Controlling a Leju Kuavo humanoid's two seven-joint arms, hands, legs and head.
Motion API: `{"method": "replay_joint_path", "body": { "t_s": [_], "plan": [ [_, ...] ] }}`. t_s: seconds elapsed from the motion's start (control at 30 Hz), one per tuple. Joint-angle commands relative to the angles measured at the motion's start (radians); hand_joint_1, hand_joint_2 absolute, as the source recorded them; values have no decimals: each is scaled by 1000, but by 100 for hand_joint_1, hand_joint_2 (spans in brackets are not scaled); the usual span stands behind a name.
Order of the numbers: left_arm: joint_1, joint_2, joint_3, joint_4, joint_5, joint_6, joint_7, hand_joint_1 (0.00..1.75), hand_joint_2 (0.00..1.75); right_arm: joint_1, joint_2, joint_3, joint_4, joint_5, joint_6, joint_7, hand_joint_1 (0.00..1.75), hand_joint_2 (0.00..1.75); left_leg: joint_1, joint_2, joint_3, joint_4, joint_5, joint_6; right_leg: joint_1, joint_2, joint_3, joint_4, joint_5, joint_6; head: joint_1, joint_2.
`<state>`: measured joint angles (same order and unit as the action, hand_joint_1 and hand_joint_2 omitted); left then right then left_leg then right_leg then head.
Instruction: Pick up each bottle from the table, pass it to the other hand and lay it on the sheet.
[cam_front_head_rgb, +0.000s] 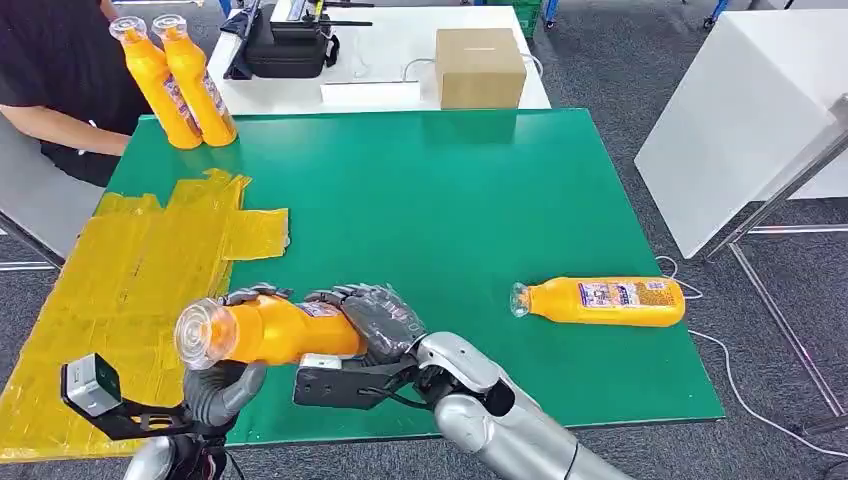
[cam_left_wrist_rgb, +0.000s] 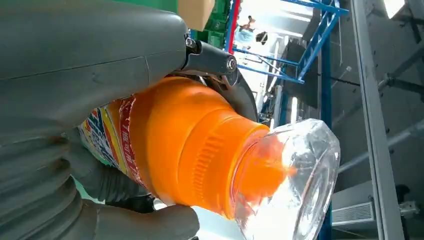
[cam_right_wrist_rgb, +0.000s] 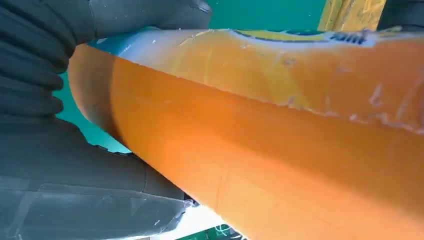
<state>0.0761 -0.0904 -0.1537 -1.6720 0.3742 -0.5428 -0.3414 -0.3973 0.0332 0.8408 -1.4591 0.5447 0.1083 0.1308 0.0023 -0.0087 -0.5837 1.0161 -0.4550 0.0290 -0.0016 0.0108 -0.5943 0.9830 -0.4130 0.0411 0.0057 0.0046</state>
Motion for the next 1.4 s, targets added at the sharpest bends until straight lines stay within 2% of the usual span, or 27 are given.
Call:
{"method": "replay_joint_path", "body": {
  "t_s": [0.03, 0.17, 0.2, 0.23, 0.27, 0.5, 0.67, 0.8, 0.9, 0.93, 1.0, 1.03, 1.1, 1.23, 1.3, 1.4],
  "plan": [
    [1, 14, -42, 56, -5, -10, 9, 175, 175, -68, -8, 35, 46, -6, 8, -6, 175, 175, -1, 2, 4, -1, -1, -1, 0, 1, 4, 0, -1, 0, 0, 0],
    [7, 3, -17, 46, -3, 15, 14, 175, 175, -52, -13, 20, 31, 12, -16, -11, 175, 175, 0, 2, 3, -1, -1, -1, 0, 1, 2, 0, 0, 0, 0, 0],
    [12, 1, -9, 38, -13, 31, 17, 175, 175, -36, -16, 10, 12, 45, -50, -17, 0, 175, 0, 2, 5, -1, -1, -1, 0, 1, 5, -1, -1, 0, 0, 0],
    [14, 3, 3, 29, -40, 56, 17, 175, 175, -24, -27, -4, -12, 44, -52, -10, 0, 175, 0, 2, 4, -1, -1, -1, 0, 0, 3, -1, -1, 0, 0, 0],
    [19, 0, 20, 18, -64, 81, 14, 175, 175, -3, -32, -24, -34, 61, -65, -9, 0, 0, 0, 1, 3, -1, -1, -1, 0, 0, 3, -1, -1, 0, 0, 0],
    [26, -13, 162, -14, -169, 180, 15, 175, 175, 66, -69, -107, -137, 86, -73, -11, 0, 0, 0, 1, 5, -1, -2, -1, 1, -1, 4, -1, -1, 0, 0, 0],
    [27, -18, 173, -12, -182, 192, 14, 175, 175, 67, -67, -110, -135, 88, -74, -12, 0, 0, 0, 0, 2, -1, 0, -1, 0, -1, 1, -1, 0, 0, 0, 0],
    [22, -23, 196, -22, -315, 300, -8, 175, 175, 82, -80, -119, -155, 101, -80, -9, 0, 0, 0, 0, 2, -1, 0, -1, 0, -1, 1, -1, 0, 0, 0, 0],
    [0, -28, 206, -49, -511, 465, -31, 175, 175, 103, -95, -131, -183, 112, -88, -2, 0, 0, 0, -1, 4, -1, -1, -1, 1, -2, 5, -1, -2, 0, 0, 0],
    [-3, -28, 205, -53, -512, 466, -29, 175, 175, 106, -97, -132, -187, 112, -88, -2, 0, 0, 0, -1, 3, 0, -1, -1, 0, -3, 3, -1, -2, 0, 0, 0],
    [-20, -25, 199, -63, -749, 641, -47, 175, 175, 114, -104, -139, -196, 119, -94, 3, 0, 0, 1, -2, 4, 0, -1, -1, 1, -3, 4, -1, -2, 0, 0, 0],
    [-40, -25, 177, -55, -944, 787, -35, 175, 175, 121, -109, -148, -203, 119, -95, 5, 0, 0, 1, -2, 2, 0, -1, -1, 1, -3, 3, -1, -1, 0, 0, 0],
    [-75, -11, 145, -13, -1222, 944, 37, 175, 175, 115, -118, -153, -202, 118, -94, 4, 0, 0, 0, -3, 1, 0, 0, -1, 0, -4, 2, -1, -1, 0, 0, 0],
    [-85, -8, 138, 12, -1228, 953, 41, 175, 175, 114, -117, -157, -200, 117, -96, 4, 0, 0, 0, -2, 3, -1, 0, -1, 0, -4, 4, -1, -1, 0, 0, 0],
    [-105, 25, 117, 85, -1422, 1021, 115, 175, 175, 103, -120, -154, -197, 104, -94, -5, 0, 0, -1, -1, 2, -1, 0, -1, 0, -2, 2, -1, -1, 0, 0, 0],
    [-154, 60, 101, 243, -1565, 1057, 183, 175, 175, 99, -123, -156, -202, 93, -90, -10, 0, 0, 0, -2, 6, -3, 0, -1, 0, -3, 6, -2, -1, -1, 0, 0]
  ]
}}
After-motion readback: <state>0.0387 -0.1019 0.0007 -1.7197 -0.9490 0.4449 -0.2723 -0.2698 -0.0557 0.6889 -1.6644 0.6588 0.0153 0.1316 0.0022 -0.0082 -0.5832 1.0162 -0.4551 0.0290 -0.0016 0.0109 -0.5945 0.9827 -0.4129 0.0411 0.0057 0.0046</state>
